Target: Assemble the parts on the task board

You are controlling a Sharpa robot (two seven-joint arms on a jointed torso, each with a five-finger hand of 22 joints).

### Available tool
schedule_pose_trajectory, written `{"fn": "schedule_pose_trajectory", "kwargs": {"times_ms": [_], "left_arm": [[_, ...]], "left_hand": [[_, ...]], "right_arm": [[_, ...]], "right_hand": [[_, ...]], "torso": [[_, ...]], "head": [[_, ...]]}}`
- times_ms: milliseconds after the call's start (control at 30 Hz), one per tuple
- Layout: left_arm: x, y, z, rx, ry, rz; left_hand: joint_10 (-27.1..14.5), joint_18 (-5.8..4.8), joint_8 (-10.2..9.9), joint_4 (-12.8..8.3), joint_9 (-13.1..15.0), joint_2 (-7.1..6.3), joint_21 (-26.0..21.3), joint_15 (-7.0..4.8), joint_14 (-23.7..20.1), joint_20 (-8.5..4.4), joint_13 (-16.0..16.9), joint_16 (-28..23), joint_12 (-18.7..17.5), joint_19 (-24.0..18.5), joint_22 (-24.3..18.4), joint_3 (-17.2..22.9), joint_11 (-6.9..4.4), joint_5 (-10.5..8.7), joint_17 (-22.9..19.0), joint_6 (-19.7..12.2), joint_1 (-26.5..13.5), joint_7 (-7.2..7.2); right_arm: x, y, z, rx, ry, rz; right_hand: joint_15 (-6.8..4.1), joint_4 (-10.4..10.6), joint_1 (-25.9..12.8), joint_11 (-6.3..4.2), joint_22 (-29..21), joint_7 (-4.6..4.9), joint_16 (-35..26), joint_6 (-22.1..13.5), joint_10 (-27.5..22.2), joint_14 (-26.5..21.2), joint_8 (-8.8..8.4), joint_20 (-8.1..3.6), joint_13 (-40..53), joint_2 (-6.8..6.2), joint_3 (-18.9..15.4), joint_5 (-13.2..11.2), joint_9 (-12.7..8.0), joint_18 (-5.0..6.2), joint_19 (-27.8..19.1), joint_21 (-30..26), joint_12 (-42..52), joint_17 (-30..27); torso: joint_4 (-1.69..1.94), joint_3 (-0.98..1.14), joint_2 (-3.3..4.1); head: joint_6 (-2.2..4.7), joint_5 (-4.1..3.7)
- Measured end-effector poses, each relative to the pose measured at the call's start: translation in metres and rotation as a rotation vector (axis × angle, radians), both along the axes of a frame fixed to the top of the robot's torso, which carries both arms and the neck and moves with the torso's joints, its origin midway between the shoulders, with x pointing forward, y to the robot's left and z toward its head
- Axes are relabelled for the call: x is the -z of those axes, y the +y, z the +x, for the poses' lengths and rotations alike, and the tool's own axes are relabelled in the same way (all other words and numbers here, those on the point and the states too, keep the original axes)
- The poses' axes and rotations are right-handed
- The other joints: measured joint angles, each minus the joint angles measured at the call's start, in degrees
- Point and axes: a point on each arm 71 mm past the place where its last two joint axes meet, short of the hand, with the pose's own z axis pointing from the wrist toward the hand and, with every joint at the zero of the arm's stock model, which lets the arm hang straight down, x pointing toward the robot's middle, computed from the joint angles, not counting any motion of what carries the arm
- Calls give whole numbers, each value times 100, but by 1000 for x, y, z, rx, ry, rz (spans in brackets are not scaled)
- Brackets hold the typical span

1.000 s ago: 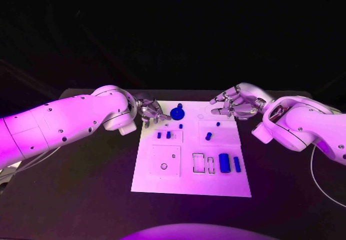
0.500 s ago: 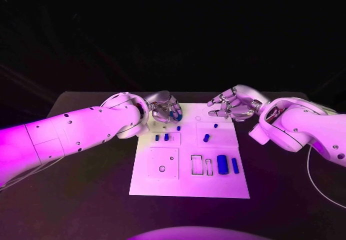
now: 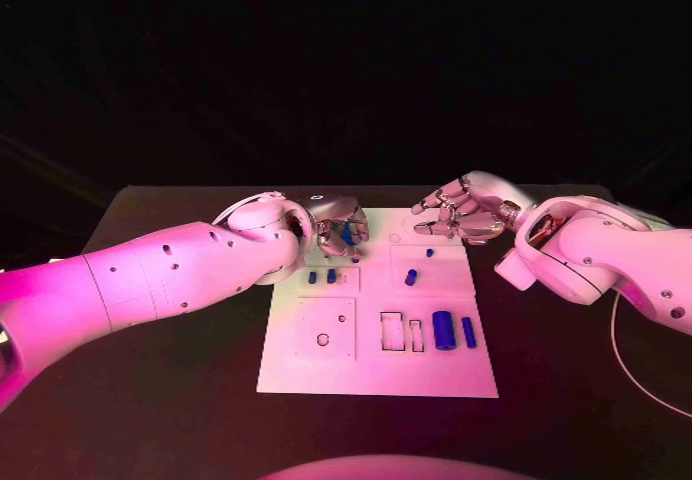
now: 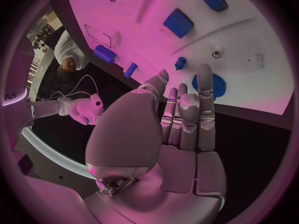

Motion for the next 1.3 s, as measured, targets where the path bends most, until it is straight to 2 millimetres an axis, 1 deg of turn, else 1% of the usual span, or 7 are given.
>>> {"fn": "schedule_pose_trajectory", "kwargs": {"times_ms": [200, 267, 433, 500, 1000, 1067, 1300], "left_arm": [[3, -2, 1, -2, -10, 54], [4, -2, 1, -5, -9, 68], [7, -4, 2, -5, -4, 97], [8, -5, 2, -5, -1, 107], [15, -8, 3, -7, 18, 143], [15, -9, 4, -6, 18, 144], [16, -11, 5, -7, 19, 149]], "left_hand": [[191, -98, -86, 37, -132, -22, 1103, -15, 289, -25, -158, 816, -129, 451, 1102, -37, -27, 0, 778, 200, -22, -23], [247, -179, -112, 37, -149, -22, 1342, -35, 335, -30, -178, 950, -148, 544, 1342, -37, -40, 0, 920, 234, -22, -32], [367, -193, -116, 39, -179, 9, 1807, -51, 452, -53, -221, 1191, -229, 690, 1816, 11, -74, 0, 1186, 352, 9, -65], [430, -272, -142, 47, -188, 9, 1920, -62, 462, -59, -228, 1229, -243, 735, 1935, 35, -82, 0, 1231, 385, 9, -83], [717, -272, -195, -22, -217, 100, 2331, -92, 492, -99, -241, 1374, -430, 817, 2380, 292, -123, 0, 1347, 601, 100, -114], [742, -360, -196, -26, -221, 120, 2410, -108, 508, -116, -241, 1385, -475, 861, 2467, 345, -142, 0, 1363, 651, 120, -124], [890, -359, -220, -90, -223, 164, 2580, -112, 512, -130, -240, 1436, -560, 888, 2673, 506, -154, 0, 1385, 752, 165, -122]], "right_arm": [[0, 0, 0, 0, 0, 0], [0, 0, 0, 0, 0, 0], [0, 0, 0, -1, 0, 0], [0, 0, 0, -2, 0, 0], [0, 1, 0, -4, 0, 1], [0, 1, 0, -4, 0, 1], [0, 2, 0, -5, 0, 1]], "right_hand": [[0, 0, 5, -5, 0, 0, 0, 0, -6, 0, 0, 0, -1, 5, 0, 0, 0, 0, 0, 0, 0, 0], [0, 0, 5, -5, 0, 0, 0, 0, -5, 0, 0, 0, 0, 5, 0, 0, 0, 0, 0, 0, 0, 0], [0, 0, 5, -5, 0, 0, 0, 0, -5, 0, 0, 0, 0, 5, 0, 0, 0, 0, 0, 0, 0, 0], [0, 0, 5, -5, 0, 0, 0, 0, -5, 0, 0, 0, 0, 5, 0, 0, 0, 0, 0, 0, 0, 0], [0, -16, 5, -4, -6, 0, 0, 0, -4, 0, 23, 0, 0, 5, 17, 0, 0, 0, 0, 0, 0, 1], [0, -16, 5, -4, -6, 0, 0, 0, -4, 0, 23, 0, 0, 5, 17, 0, 0, 0, 0, 0, 0, 1], [0, -16, 5, -4, -6, 0, 0, 0, -3, 0, 23, 0, 0, 5, 16, 23, 0, 0, 0, 0, 0, 1]], "torso": [[0, 2, 0], [3, 2, -1], [5, 1, -2], [5, -1, -2], [5, -2, -6], [4, -1, -6], [4, 1, -6]], "head": [[-16, -7], [-18, -13], [-25, -15], [-30, -15], [-49, -12], [-50, -12], [-62, -12]]}}
